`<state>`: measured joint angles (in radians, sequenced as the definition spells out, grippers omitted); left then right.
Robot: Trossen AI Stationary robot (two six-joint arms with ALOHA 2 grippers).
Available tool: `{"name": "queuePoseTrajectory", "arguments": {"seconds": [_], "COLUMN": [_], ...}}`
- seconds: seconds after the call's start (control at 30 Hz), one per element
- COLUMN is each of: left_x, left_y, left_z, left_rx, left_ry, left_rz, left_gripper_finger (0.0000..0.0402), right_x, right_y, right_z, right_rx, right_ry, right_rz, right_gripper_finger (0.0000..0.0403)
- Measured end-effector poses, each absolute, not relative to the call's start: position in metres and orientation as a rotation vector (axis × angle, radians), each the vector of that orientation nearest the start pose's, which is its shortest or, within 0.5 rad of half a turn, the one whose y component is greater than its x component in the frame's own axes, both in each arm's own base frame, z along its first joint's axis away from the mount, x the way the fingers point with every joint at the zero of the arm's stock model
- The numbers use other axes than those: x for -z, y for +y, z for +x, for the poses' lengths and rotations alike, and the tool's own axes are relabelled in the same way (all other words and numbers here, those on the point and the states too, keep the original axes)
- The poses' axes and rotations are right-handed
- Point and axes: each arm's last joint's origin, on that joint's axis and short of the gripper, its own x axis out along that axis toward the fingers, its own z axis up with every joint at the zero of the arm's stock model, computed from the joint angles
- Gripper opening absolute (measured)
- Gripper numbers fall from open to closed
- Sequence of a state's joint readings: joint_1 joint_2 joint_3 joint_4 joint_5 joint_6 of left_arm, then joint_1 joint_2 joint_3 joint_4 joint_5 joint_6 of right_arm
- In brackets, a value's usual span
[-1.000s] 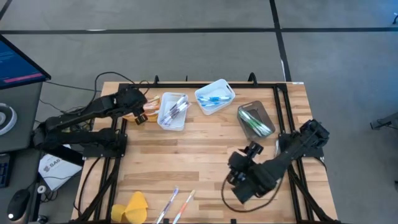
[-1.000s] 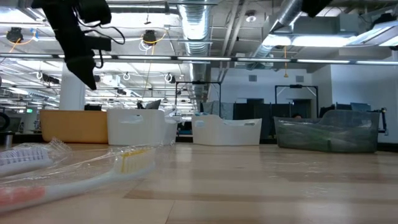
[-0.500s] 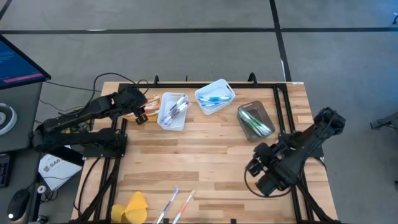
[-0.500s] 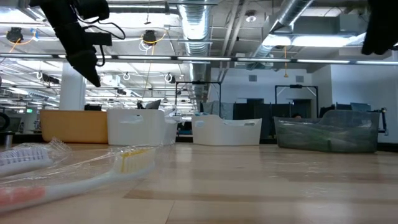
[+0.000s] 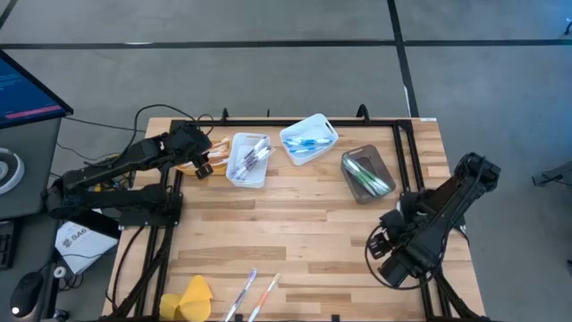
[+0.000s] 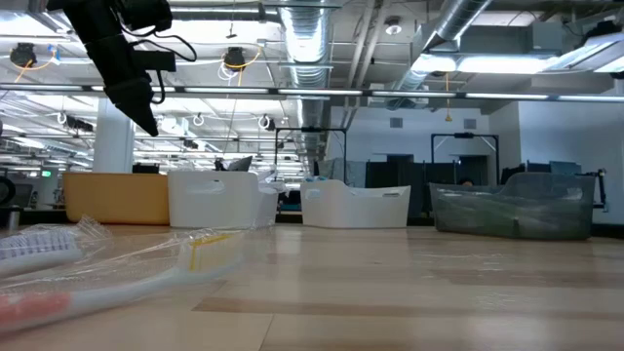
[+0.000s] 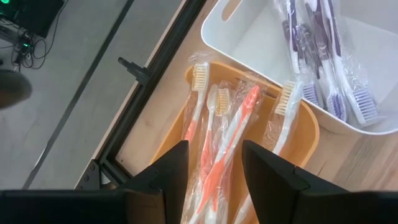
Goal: Pick & Place Toothbrushes
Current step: Put the purple toothbrush into the left white bin
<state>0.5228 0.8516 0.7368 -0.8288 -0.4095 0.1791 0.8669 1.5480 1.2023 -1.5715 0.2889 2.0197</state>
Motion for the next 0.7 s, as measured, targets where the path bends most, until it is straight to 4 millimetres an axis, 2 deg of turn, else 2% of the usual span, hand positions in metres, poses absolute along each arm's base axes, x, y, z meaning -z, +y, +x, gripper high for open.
{"name": "queuePoseTrajectory", "arguments": {"seconds": [0.13,0.33,0.43,0.53,0.7], "left_x": [-0.257,-0.257,-0.257,-0.257,-0.257], "left_y": [0.086,0.086,0.086,0.086,0.086], "left_z": [0.126,0.126,0.126,0.126,0.126], "left_rx": [-0.77,-0.77,-0.77,-0.77,-0.77], "left_ry": [1.048,1.048,1.048,1.048,1.048], "left_rz": [0.098,0.098,0.098,0.097,0.097], "left_gripper_finger": [0.0142,0.0142,0.0142,0.0142,0.0142], "right_x": [-0.256,-0.257,-0.248,-0.236,-0.22], "right_y": [0.169,0.148,0.141,0.143,0.142], "right_z": [0.153,0.133,0.127,0.128,0.125], "right_rx": [1.099,1.145,1.15,1.101,1.129], "right_ry": [1.133,1.149,1.138,1.146,1.221], "right_rz": [0.55,0.646,0.693,0.789,0.795], "right_gripper_finger": [0.0265,0.0265,0.0265,0.0265,0.0265]}}
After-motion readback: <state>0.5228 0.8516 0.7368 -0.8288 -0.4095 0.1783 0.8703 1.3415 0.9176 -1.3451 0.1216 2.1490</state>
